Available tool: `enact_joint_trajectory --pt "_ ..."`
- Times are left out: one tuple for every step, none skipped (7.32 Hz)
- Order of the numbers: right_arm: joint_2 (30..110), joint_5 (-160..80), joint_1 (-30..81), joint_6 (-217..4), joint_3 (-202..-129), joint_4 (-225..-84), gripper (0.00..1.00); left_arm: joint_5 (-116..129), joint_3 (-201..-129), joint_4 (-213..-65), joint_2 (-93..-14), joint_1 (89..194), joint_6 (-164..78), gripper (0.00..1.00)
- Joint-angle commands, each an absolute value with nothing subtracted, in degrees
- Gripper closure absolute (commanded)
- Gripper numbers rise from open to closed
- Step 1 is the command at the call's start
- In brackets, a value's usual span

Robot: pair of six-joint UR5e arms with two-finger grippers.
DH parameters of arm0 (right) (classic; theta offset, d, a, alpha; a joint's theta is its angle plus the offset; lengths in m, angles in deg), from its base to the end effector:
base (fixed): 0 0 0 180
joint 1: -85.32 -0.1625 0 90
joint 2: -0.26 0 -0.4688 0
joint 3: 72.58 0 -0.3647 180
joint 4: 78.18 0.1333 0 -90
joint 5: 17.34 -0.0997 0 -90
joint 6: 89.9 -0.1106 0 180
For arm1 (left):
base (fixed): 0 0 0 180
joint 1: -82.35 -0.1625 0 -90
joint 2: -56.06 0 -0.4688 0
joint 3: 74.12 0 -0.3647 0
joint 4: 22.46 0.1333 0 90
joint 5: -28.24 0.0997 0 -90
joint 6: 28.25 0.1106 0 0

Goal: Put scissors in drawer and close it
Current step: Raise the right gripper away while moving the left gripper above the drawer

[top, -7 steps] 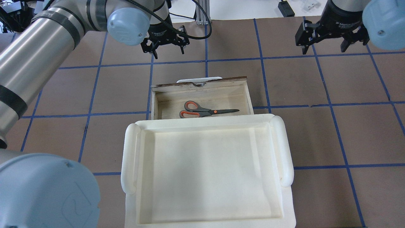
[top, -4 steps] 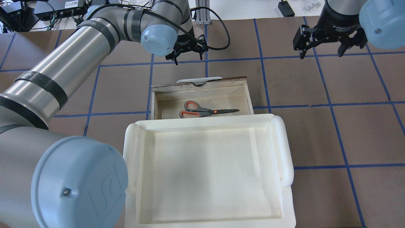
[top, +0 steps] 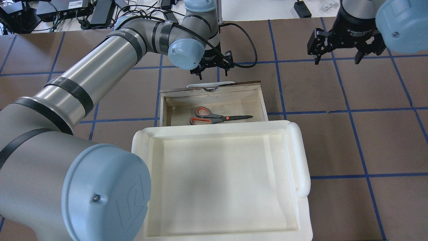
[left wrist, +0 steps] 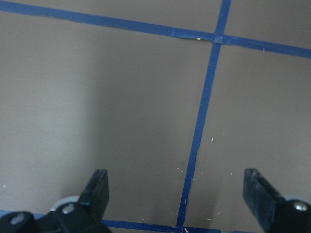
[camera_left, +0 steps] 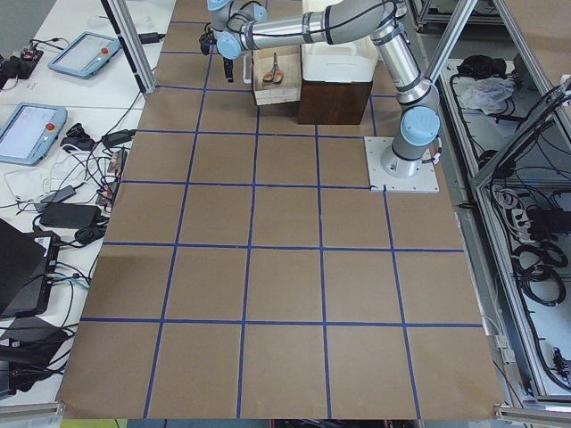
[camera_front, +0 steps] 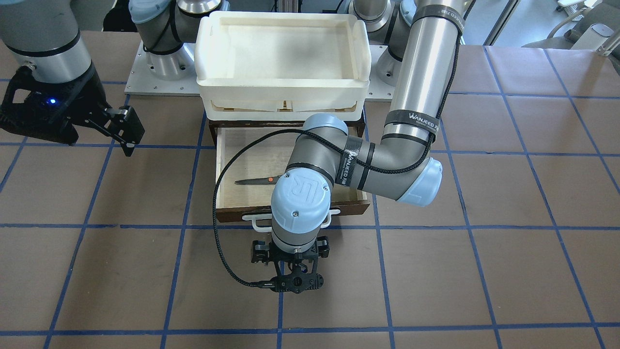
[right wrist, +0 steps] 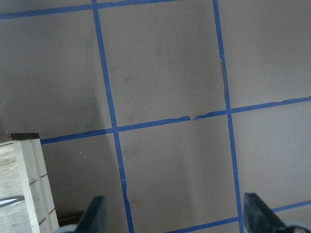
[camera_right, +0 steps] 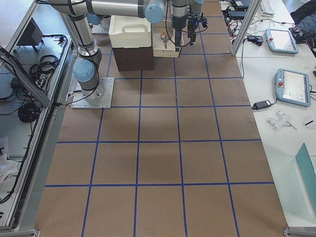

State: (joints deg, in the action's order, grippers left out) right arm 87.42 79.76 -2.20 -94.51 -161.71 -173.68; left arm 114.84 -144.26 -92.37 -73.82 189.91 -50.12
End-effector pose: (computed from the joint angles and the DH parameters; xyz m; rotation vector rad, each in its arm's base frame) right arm 0.0981 -0.4987 0.5148 -0.1923 -3.0112 0.0964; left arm -0.3575 -0.6663 0.2871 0.1160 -3.0830 -0.0291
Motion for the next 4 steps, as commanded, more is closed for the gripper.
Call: enact_joint_trajectory --pt "88.15 76.55 -3.62 -94.47 -161.61 -172.31 0.00 114.02 -144.17 -94.34 -74.19 189.93 -48.55 0.00" --pt "88.15 76.18 -3.71 -94.47 -161.70 -172.31 0.00 112.37 -144.26 -96.01 -74.02 189.76 -46.90 0.00" --pt "88.24 76.00 -3.72 -94.47 -161.70 -172.75 0.00 111.66 -144.26 -97.25 -74.02 189.76 -46.53 0.00" --pt "88.15 76.00 -3.72 -94.30 -161.70 -173.01 0.00 111.39 -144.17 -98.30 -73.84 189.67 -46.53 0.00"
